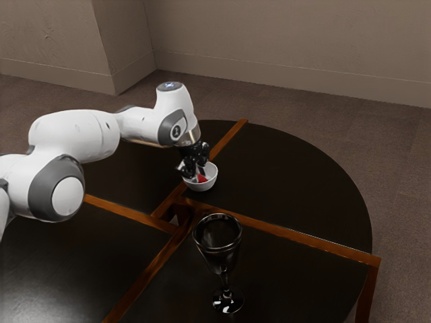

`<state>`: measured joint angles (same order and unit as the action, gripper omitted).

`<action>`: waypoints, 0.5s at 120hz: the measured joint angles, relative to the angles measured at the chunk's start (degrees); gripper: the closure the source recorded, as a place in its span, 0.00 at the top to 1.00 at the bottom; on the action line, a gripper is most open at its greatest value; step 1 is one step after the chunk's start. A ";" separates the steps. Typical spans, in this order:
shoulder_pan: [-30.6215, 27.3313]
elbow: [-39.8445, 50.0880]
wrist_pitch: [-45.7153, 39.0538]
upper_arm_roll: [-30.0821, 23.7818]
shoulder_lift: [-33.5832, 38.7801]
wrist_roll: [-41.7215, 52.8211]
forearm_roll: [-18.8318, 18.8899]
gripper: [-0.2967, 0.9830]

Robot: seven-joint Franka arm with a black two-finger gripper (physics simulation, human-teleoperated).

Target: Take strawberry from the bowl

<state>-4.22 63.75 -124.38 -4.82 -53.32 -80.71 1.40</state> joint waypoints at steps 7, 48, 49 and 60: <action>0.00 0.06 -0.45 0.04 -0.05 -0.79 -0.15 0.38; -0.31 0.51 -1.79 0.14 -0.73 -4.17 -1.10 0.53; -0.29 0.52 -1.79 0.15 -0.71 -4.22 -1.04 0.53; -0.12 0.69 -1.61 0.19 -0.35 -4.83 -0.69 0.46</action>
<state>-4.33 64.44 -125.99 -4.63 -53.67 -85.54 0.71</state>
